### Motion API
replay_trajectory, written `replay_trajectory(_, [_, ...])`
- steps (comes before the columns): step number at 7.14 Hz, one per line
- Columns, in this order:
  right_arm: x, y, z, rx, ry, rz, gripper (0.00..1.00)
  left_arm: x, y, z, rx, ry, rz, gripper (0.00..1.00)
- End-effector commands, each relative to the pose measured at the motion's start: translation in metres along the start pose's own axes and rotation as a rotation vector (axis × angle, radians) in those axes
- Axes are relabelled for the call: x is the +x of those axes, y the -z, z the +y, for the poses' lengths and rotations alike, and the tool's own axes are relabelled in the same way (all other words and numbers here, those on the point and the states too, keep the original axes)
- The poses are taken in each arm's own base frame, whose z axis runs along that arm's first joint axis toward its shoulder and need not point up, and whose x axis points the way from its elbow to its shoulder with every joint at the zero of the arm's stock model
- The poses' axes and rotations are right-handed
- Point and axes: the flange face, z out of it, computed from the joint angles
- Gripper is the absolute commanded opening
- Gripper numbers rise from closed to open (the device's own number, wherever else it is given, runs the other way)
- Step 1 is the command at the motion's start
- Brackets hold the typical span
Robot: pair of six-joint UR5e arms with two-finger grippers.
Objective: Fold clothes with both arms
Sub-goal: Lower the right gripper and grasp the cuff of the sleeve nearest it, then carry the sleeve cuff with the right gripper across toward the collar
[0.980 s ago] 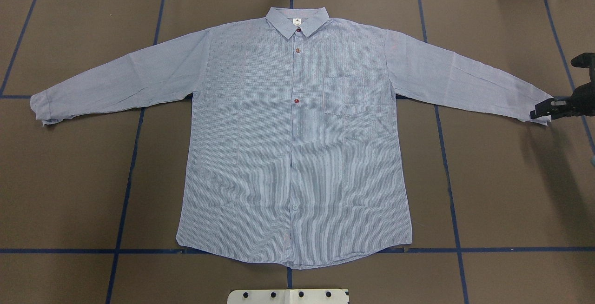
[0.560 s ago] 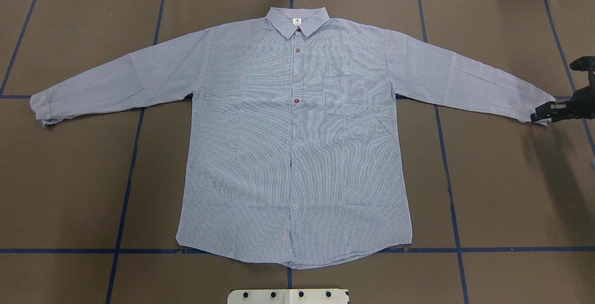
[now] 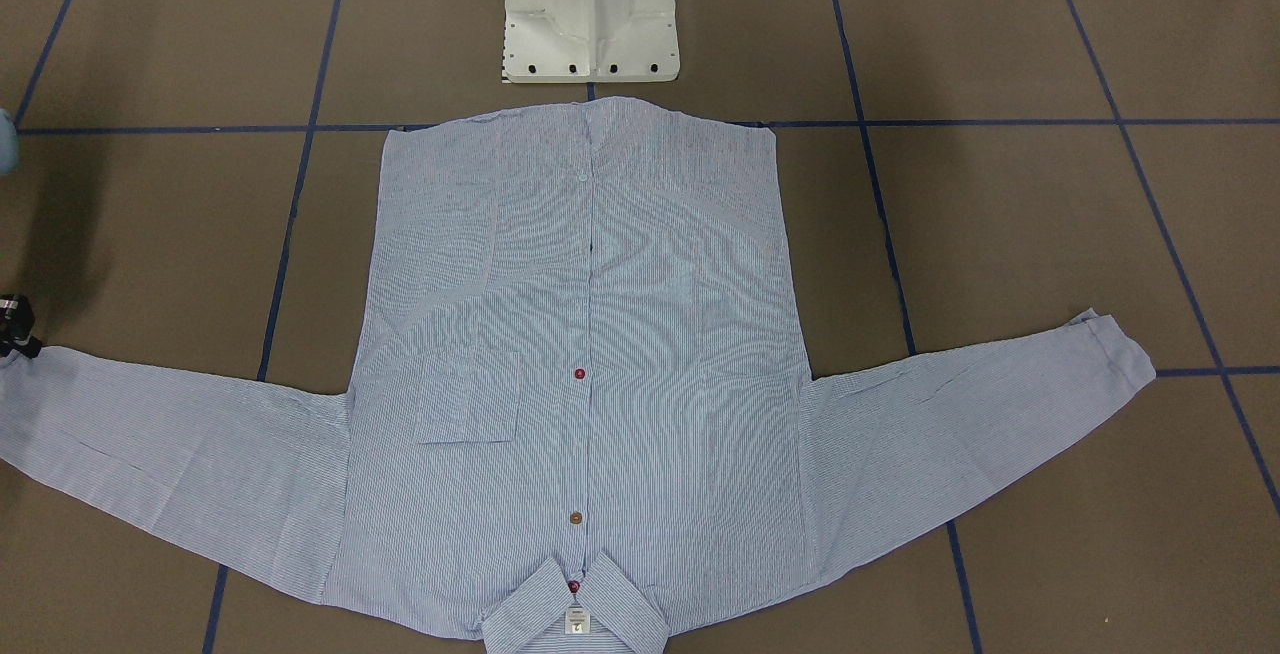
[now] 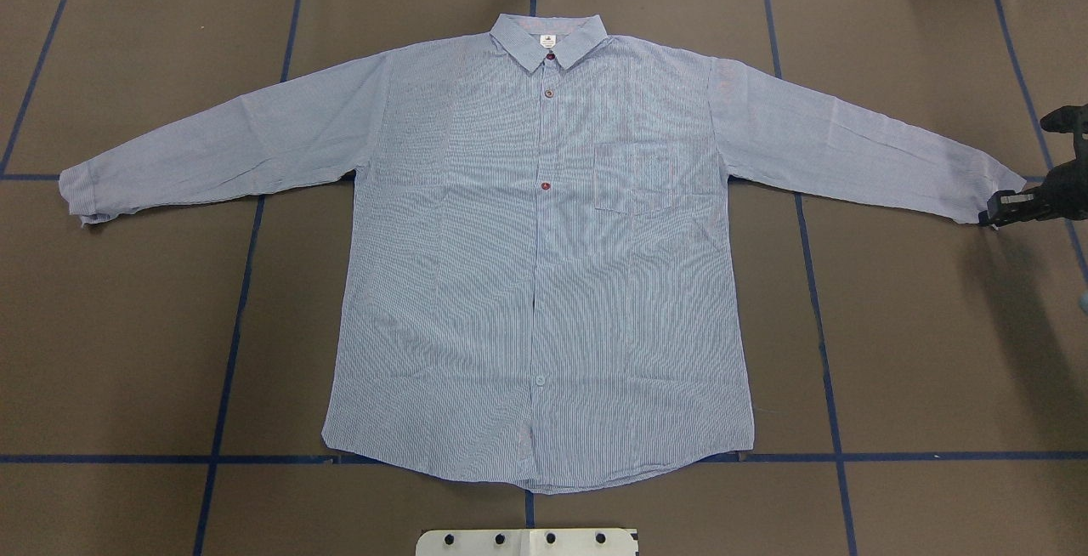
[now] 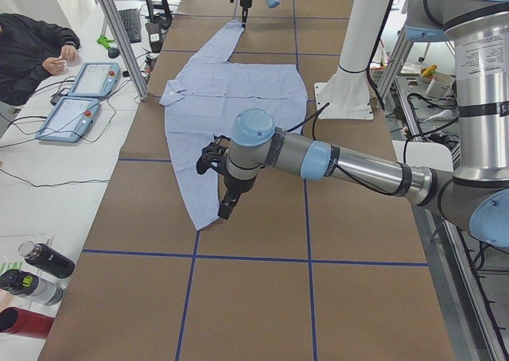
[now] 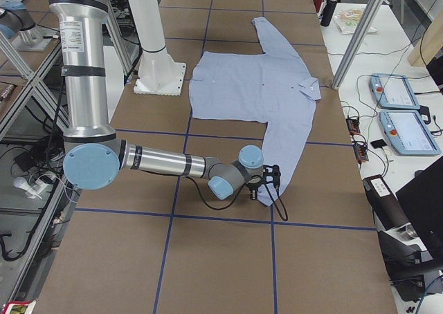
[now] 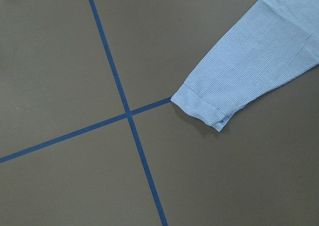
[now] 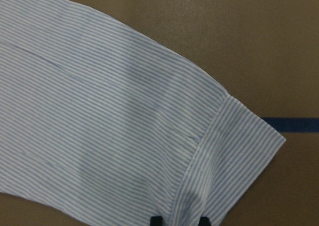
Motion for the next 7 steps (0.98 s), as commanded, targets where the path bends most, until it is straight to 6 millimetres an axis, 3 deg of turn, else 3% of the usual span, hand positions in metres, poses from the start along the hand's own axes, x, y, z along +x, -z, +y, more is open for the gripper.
replay_trajectory(1, [-0.017, 0.009, -0.007, 0.017, -0.024, -0.024, 0.0, 0.0, 0.0, 0.0, 0.001, 0.001, 0.0, 1.0])
replay_trajectory(2, [-0.043, 0.026, -0.016, 0.041, -0.022, -0.054, 0.0, 0.0, 0.0, 0.0, 0.001, 0.001, 0.0, 1.0])
replay_trajectory(3, [-0.077, 0.039, -0.039, 0.054, -0.048, -0.072, 0.0, 0.0, 0.0, 0.0, 0.001, 0.001, 0.0, 1.0])
replay_trajectory(4, [-0.128, 0.05, -0.069, 0.057, -0.07, -0.089, 0.0, 0.0, 0.0, 0.0, 0.001, 0.001, 0.0, 1.0])
replay_trajectory(6, [-0.265, 0.066, -0.115, 0.044, -0.114, -0.101, 0.0, 0.0, 0.0, 0.0, 0.0, 0.002, 0.0, 1.0])
replay_trajectory(7, [-0.346, 0.061, -0.121, 0.048, -0.113, -0.084, 0.0, 0.0, 0.0, -0.001, 0.001, 0.001, 0.0, 1.0])
